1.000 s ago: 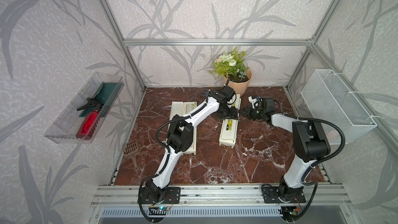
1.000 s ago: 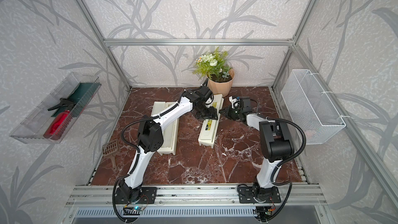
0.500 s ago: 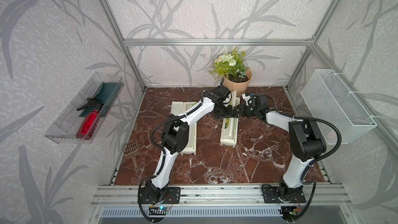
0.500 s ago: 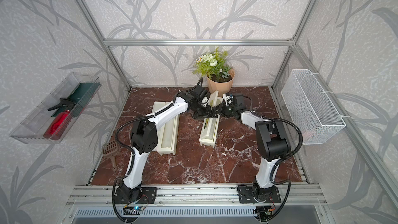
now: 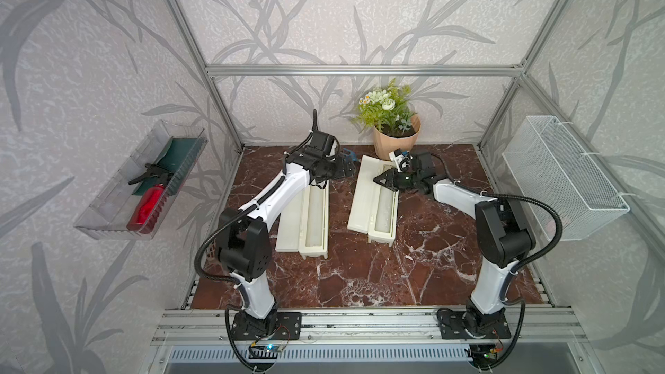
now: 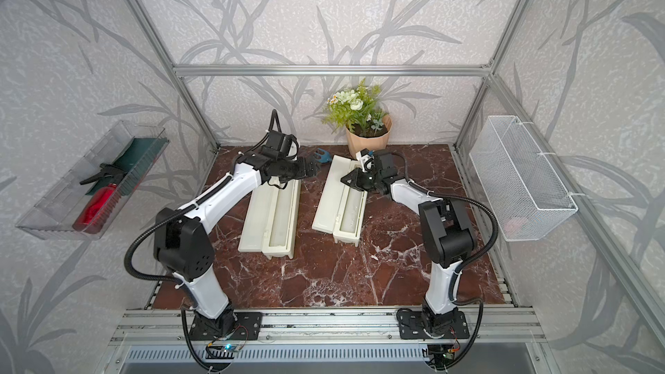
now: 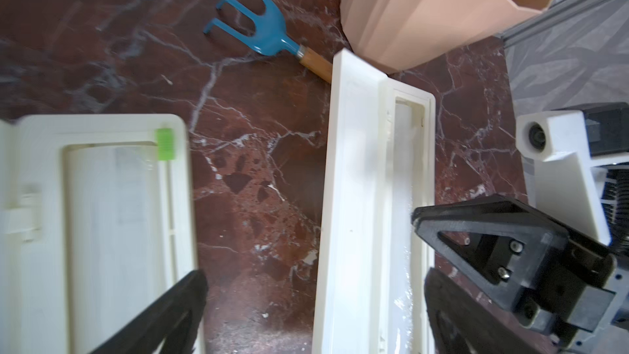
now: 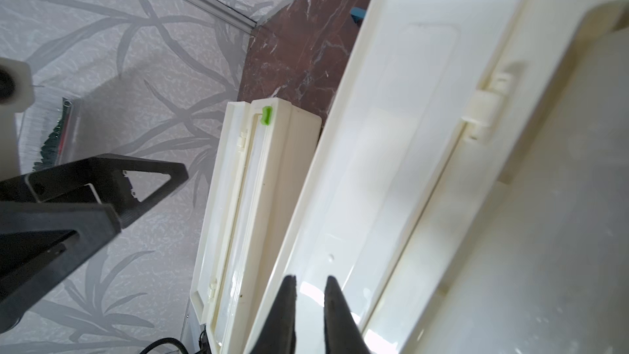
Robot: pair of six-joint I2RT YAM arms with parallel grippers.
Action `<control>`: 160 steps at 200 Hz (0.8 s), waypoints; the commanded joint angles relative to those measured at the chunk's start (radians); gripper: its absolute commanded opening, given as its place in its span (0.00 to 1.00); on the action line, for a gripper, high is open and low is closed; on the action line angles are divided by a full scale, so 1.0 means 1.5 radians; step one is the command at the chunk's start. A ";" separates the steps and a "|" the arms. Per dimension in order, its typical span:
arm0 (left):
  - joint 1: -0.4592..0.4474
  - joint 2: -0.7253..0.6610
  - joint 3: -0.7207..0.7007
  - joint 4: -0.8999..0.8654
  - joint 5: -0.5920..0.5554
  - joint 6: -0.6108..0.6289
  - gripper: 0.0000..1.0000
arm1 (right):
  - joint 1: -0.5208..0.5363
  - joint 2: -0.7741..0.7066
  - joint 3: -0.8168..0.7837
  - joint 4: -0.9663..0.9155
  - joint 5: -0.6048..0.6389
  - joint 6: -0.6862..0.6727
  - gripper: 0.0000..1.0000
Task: Put plastic wrap rolls into dispensers
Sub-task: Open the lid of the plastic wrap cutting box, then reset both arms
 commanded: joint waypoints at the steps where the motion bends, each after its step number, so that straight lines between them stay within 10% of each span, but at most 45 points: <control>1: 0.039 -0.066 -0.092 0.095 -0.097 0.048 0.99 | -0.007 -0.021 0.017 -0.043 0.034 -0.052 0.20; 56: 0.164 -0.216 -0.307 0.215 -0.163 0.096 0.99 | -0.017 -0.055 0.017 -0.043 0.074 -0.105 0.25; 64: 0.169 -0.235 -0.339 0.233 -0.213 0.120 0.99 | -0.025 -0.085 0.001 -0.054 0.105 -0.142 0.38; 71: 0.171 -0.251 -0.371 0.253 -0.263 0.134 0.99 | -0.035 -0.113 -0.013 -0.067 0.127 -0.183 1.00; 126: 0.187 -0.315 -0.684 0.683 -0.370 0.255 1.00 | -0.167 -0.309 -0.271 0.037 0.316 -0.364 0.99; 160: 0.205 -0.196 -0.596 0.636 -0.330 0.323 1.00 | -0.212 -0.300 -0.428 0.271 0.347 -0.412 0.99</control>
